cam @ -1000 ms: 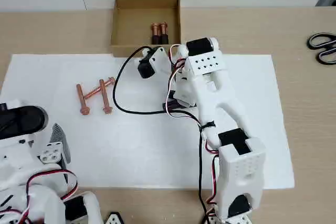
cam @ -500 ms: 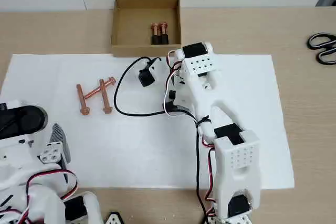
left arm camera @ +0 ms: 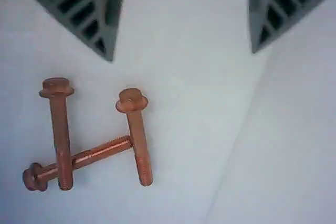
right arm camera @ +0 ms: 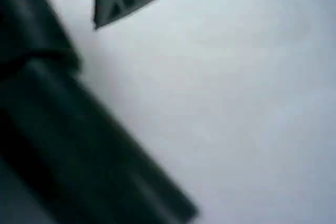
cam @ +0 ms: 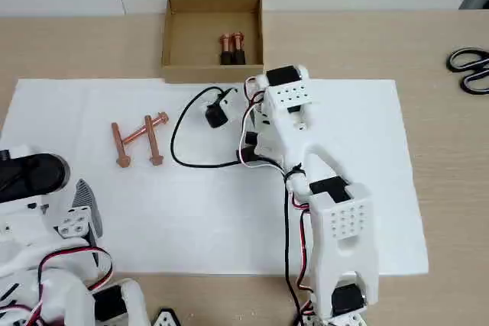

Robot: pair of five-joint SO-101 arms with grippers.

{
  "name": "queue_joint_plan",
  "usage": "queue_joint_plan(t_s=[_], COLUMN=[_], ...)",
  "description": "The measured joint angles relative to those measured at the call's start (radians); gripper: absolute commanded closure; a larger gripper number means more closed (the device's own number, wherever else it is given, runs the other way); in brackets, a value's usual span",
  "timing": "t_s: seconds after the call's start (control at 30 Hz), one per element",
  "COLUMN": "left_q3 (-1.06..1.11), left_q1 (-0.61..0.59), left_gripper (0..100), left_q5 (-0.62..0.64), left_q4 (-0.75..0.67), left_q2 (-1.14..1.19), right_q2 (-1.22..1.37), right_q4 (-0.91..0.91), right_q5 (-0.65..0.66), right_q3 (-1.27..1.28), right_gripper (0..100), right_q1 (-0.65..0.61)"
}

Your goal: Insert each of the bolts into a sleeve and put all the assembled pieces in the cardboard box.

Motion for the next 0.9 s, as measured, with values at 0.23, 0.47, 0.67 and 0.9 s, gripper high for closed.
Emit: queue_joint_plan(t_s=[0.23, 0.47, 0.67, 0.9], left_q3=[0.000, 0.000, 0.000, 0.000], left_q1=[0.000, 0.000, 0.000, 0.000], left_gripper=[84, 84, 84, 84], left_q5=[0.000, 0.000, 0.000, 0.000], left_q4=[0.000, 0.000, 0.000, 0.000], left_q2=[0.000, 0.000, 0.000, 0.000], right_q2=[0.000, 0.002, -0.046, -0.095], right_q4=[0.000, 0.005, 0.014, 0.014], right_q5=[0.000, 0.002, -0.117, -0.384], right_q3=[0.008, 0.009, 0.014, 0.021], right_gripper=[99.5, 99.5, 99.5, 99.5], right_q1=[0.032, 0.075, 0.109, 0.084])
